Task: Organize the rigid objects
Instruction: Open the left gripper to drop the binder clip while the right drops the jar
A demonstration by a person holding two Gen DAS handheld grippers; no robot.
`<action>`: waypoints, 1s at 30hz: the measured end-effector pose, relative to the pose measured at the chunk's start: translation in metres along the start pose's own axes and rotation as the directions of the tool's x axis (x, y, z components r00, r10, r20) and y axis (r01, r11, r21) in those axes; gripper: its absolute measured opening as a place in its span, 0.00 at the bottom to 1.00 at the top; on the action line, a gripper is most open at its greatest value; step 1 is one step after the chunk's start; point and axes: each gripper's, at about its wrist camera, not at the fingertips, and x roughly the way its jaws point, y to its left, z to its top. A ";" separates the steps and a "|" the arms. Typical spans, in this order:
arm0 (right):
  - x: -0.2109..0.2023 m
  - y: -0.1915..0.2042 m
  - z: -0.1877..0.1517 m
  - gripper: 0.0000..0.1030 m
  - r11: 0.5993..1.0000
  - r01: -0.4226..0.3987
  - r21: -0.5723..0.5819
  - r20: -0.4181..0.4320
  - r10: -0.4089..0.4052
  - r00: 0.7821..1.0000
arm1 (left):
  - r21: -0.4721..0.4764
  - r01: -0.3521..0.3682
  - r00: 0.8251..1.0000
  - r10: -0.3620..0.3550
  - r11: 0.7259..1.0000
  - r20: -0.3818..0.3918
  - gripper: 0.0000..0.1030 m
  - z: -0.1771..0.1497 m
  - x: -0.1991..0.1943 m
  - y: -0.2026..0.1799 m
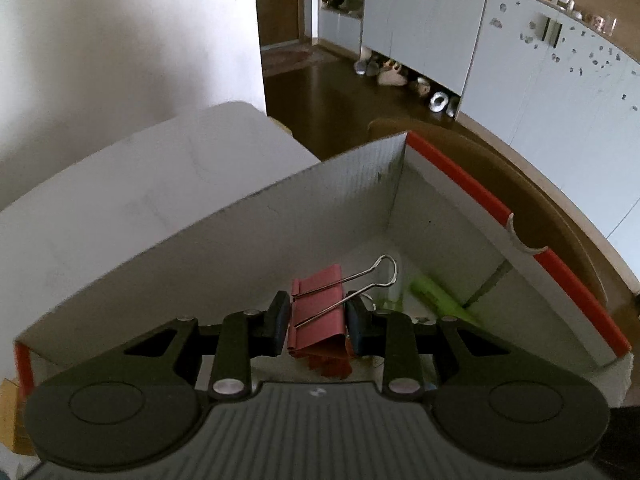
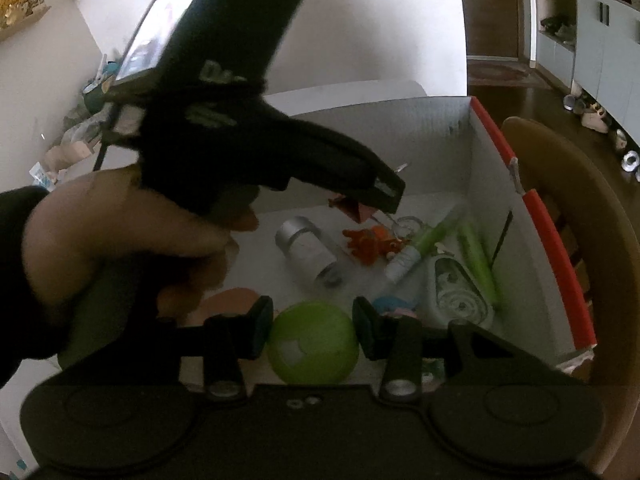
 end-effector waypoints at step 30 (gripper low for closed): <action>-0.015 -0.003 -0.001 0.62 0.999 0.035 -0.022 0.032 -0.034 0.999 | -0.048 0.003 1.000 -0.004 0.999 -0.024 0.63 -0.009 -0.021 0.015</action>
